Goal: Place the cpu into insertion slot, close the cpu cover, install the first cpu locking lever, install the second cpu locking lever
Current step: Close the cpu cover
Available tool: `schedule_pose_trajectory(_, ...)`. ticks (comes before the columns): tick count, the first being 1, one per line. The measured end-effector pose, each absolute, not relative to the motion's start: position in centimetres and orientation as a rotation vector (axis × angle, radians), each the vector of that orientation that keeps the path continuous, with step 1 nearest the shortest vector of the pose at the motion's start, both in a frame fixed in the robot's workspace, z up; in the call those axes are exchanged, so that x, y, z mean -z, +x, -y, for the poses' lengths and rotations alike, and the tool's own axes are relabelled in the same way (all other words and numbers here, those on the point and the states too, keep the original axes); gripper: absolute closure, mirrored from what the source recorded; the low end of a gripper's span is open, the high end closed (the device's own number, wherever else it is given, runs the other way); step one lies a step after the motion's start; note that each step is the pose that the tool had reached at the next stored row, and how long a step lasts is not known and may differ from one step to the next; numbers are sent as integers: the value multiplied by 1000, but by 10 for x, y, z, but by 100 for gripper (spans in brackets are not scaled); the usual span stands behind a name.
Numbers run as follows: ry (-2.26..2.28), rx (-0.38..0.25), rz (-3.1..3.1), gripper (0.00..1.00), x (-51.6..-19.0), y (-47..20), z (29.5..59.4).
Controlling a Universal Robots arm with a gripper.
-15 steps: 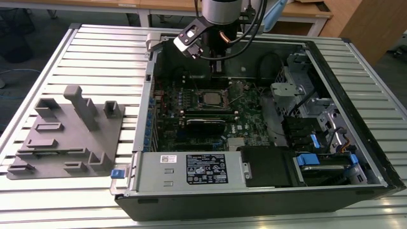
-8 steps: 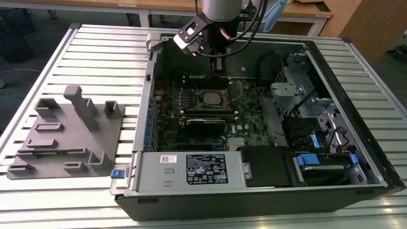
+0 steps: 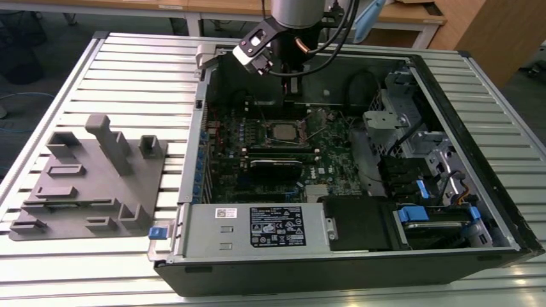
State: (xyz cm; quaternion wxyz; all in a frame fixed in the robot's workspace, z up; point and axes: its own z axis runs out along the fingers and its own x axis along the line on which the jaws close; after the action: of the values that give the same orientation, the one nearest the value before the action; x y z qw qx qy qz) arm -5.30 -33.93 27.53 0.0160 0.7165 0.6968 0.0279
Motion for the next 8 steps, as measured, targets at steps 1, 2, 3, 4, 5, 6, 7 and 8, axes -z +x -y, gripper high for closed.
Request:
schedule_pose_trajectory(1, 2228, -87, -2167, 89, -275, -53, 339)
schedule_pose_trajectory(2, 2228, -87, -2167, 89, -275, -53, 339)
schedule_pose_trajectory(3, 2228, -87, -2167, 89, -275, -53, 339)
schedule_pose_trajectory(4, 2228, -86, -2167, 89, -275, -53, 339)
schedule_pose_trajectory(5, 2228, -86, -2167, 89, -275, -52, 339)
schedule_pose_trajectory(6, 2228, -86, -2167, 89, -275, -51, 339)
schedule_pose_trajectory(7, 2228, -87, -2167, 89, -275, -49, 339)
schedule_pose_trajectory(8, 2228, -87, -2167, 89, -275, -47, 339)
